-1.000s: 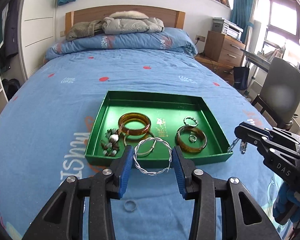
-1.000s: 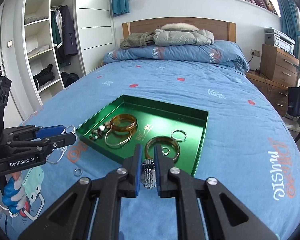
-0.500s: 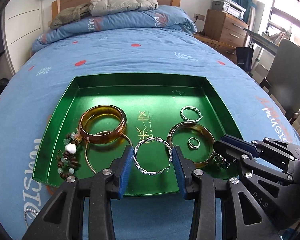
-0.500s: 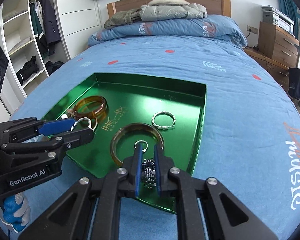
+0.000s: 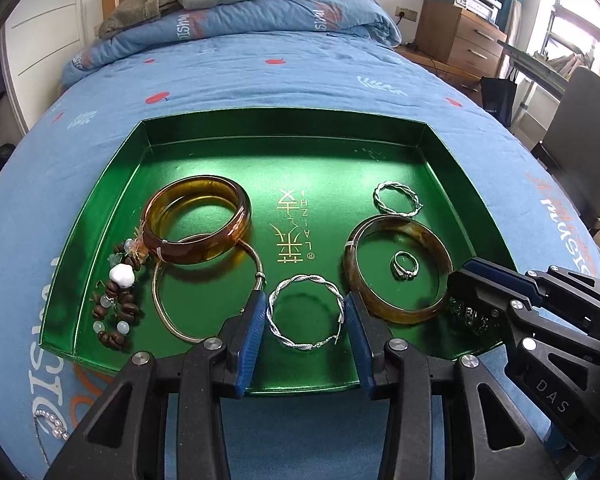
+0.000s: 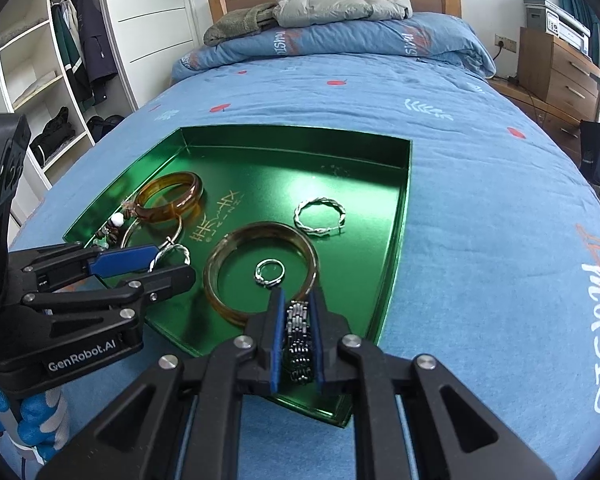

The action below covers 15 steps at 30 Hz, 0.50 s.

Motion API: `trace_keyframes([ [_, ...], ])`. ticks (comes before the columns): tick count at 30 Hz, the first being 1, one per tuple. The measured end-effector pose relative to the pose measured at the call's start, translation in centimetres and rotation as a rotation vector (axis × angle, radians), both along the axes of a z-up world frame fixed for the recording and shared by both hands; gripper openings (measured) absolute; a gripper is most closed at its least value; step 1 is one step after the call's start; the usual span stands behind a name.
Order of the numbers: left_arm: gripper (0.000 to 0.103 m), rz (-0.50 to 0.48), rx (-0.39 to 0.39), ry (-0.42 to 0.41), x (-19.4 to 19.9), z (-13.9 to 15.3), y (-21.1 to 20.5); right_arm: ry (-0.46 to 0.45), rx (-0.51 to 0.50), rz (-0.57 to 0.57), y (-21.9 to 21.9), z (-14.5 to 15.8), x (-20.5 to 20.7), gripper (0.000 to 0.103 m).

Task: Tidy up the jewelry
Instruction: 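Open both tools to release the hoop and watch into the tray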

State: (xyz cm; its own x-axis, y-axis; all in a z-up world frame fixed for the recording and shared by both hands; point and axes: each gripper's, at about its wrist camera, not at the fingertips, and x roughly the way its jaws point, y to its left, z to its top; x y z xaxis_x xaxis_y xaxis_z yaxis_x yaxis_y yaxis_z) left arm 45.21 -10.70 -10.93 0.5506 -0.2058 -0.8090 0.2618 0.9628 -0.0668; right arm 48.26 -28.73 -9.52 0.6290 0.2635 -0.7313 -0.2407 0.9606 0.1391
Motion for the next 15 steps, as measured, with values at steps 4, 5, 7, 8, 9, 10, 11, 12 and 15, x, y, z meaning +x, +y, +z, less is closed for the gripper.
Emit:
trace_keyframes([
  [4, 0.04, 0.011, 0.002, -0.021, -0.3, 1.6, 0.3, 0.004, 0.008, -0.01, -0.2, 0.9, -0.1, 0.031],
  [5, 0.041, 0.016, -0.003, -0.028, -0.4, 2.2, 0.5, -0.004, 0.015, -0.013, -0.3, 1.4, -0.4, 0.035],
  [7, 0.041, 0.025, -0.009, -0.052, -1.0, 3.9, 0.9, -0.019, 0.018, -0.02, -0.4, 2.6, -0.8, 0.035],
  [8, 0.041, 0.029, -0.011, -0.067, -1.4, 4.8, 1.1, -0.028, 0.016, -0.023, -0.4, 3.3, -1.2, 0.035],
  [9, 0.041, 0.034, -0.011, -0.086, -1.8, 5.8, 1.5, -0.039, 0.014, -0.023, -0.3, 4.1, -1.6, 0.035],
  [10, 0.041, 0.041, -0.011, -0.106, -2.3, 6.9, 1.8, -0.052, 0.012, -0.023, -0.3, 5.0, -2.1, 0.035],
  [11, 0.041, 0.048, -0.013, -0.126, -2.8, 8.0, 2.3, -0.066, 0.012, -0.023, -0.3, 6.0, -2.7, 0.036],
  [12, 0.041, 0.057, -0.019, -0.143, -3.3, 9.2, 2.8, -0.08, 0.01, -0.024, -0.2, 7.0, -3.3, 0.036],
  [15, 0.041, 0.084, -0.056, -0.192, -5.1, 12.8, 4.5, -0.129, 0.005, -0.028, 0.0, 10.4, -5.3, 0.036],
])
